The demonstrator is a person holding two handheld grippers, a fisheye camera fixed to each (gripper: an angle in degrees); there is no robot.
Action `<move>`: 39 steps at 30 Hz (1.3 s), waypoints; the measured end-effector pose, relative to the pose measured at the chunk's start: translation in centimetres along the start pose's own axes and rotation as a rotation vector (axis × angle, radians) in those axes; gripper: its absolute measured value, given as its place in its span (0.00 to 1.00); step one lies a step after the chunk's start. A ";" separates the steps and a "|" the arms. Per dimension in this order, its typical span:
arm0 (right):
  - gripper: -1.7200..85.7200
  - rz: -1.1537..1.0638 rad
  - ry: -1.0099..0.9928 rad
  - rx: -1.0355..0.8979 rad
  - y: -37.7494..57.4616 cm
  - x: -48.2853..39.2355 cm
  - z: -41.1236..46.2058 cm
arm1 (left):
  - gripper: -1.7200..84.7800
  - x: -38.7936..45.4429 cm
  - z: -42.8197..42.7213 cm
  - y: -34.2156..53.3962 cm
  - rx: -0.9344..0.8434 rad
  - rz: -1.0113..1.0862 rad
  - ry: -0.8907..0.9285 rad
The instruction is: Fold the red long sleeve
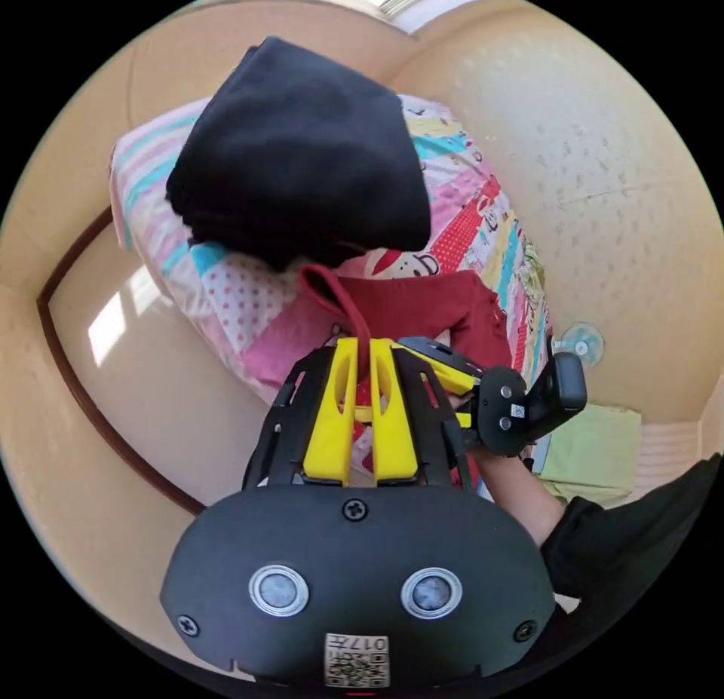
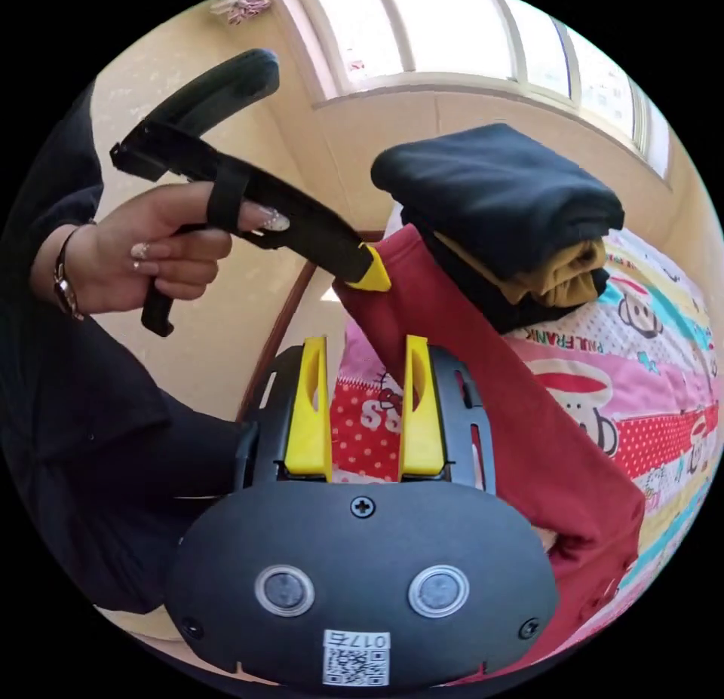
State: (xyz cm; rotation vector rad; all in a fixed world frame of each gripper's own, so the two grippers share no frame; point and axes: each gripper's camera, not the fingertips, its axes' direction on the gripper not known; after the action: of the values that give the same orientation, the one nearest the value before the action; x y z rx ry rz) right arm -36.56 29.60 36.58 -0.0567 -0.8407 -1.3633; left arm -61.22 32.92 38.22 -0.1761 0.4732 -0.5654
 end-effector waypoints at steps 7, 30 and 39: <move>0.06 0.372 0.026 0.519 4.5 9.5 -13.4 | 0.07 6.5 -6.7 0.3 0.457 0.381 0.047; 0.15 1.460 0.639 0.265 54.8 14.9 -25.7 | 0.15 18.1 21.1 7.2 -0.334 0.688 -0.063; 0.10 1.417 0.380 -0.272 59.5 2.2 -19.0 | 0.06 20.9 23.5 9.9 -0.579 0.648 -0.154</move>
State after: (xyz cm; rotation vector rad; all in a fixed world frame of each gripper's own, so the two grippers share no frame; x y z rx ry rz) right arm 24.44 33.41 49.52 -0.4892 -0.1300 -0.1032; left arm -29.85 30.42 48.07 -0.5885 0.5015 0.2327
